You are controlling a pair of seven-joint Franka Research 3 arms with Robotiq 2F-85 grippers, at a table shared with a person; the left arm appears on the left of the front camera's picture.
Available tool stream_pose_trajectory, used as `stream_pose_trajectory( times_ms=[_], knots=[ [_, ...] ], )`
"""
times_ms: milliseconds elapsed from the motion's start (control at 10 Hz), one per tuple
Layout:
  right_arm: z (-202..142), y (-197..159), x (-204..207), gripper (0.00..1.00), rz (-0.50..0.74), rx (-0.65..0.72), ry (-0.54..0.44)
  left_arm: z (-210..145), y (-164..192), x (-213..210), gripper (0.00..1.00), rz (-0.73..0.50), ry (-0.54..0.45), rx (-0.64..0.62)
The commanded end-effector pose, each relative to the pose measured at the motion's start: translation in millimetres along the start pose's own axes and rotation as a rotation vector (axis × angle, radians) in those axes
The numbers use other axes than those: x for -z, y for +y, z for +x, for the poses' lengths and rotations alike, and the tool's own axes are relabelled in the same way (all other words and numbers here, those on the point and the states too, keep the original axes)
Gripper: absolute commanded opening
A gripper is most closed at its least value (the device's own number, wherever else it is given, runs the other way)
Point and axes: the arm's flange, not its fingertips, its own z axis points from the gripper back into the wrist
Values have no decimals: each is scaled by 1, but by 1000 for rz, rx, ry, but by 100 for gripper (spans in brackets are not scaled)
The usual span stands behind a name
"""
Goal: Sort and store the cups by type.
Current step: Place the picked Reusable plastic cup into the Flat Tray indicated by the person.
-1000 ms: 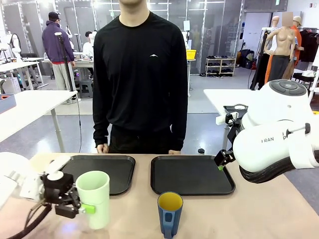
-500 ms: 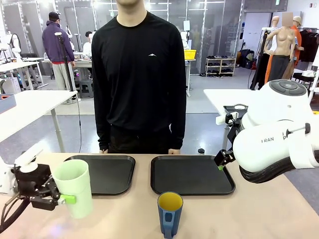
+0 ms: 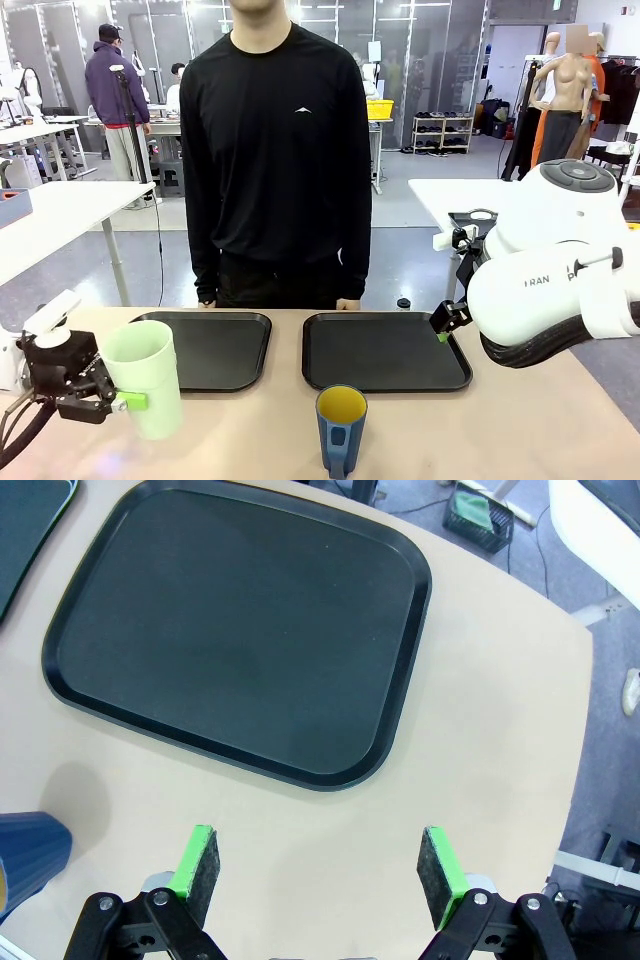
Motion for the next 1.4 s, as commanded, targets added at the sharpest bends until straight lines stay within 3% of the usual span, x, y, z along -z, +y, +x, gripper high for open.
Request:
stream_pose_trajectory(
  times_ms=[0, 1300],
  knots=[
    [0, -1, 0, 100, 3, 3, 1, 0, 0, 1, 22, -1, 5, 12],
    [0, -1, 0, 100, 3, 3, 1, 0, 0, 1, 22, -1, 5, 12]
  ],
)
